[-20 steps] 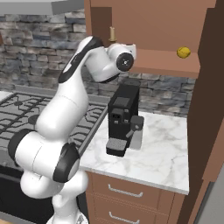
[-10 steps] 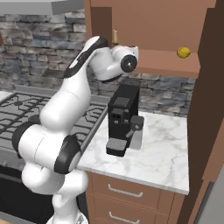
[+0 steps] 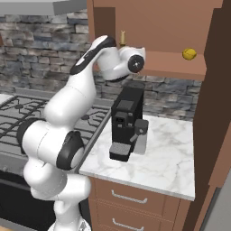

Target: Pick the candle and candle from the dining table and place them in the open cabinet. Close the cabinet after placing the objects.

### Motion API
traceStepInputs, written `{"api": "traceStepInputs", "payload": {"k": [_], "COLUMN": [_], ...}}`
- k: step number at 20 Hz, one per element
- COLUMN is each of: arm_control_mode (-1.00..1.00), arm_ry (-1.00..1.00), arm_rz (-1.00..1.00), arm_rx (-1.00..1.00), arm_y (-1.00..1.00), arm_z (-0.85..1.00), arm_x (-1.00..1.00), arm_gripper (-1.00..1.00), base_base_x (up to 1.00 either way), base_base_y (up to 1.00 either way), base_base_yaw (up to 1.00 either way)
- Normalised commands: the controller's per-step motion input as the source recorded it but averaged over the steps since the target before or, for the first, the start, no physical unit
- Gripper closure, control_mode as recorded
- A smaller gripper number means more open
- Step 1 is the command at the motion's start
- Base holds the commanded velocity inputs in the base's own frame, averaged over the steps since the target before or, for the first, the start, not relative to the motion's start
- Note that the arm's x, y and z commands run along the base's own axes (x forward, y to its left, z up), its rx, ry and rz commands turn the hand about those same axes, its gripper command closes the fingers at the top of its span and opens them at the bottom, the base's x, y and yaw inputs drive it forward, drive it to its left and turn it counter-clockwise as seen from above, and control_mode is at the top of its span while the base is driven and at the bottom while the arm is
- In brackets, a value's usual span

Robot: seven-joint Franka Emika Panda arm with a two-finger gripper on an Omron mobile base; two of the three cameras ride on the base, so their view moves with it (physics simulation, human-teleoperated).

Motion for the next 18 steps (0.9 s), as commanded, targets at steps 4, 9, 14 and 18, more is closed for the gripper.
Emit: {"api": "traceStepInputs", "payload": {"k": [4, 9, 14, 18], "arm_control_mode": [-1.00, -1.00, -1.00, -1.00], "arm_ry": [0.03, 0.00, -0.01, -0.02], "arm_rz": [0.00, 0.00, 0.00, 0.00], "arm_rx": [0.00, 0.00, 0.00, 0.00], "arm_y": [-0.02, 0.00, 0.00, 0.00], "arm_z": [-0.09, -0.14, -0.17, -0.19], "arm_x": [0.22, 0.17, 0.18, 0.24], "arm_gripper": [1.00, 1.00, 1.00, 1.00], "base_base_x": [0.00, 0.00, 0.00, 0.00], "base_base_y": [0.00, 0.00, 0.00, 0.00], "base_base_yaw": [0.00, 0.00, 0.00, 0.00]}}
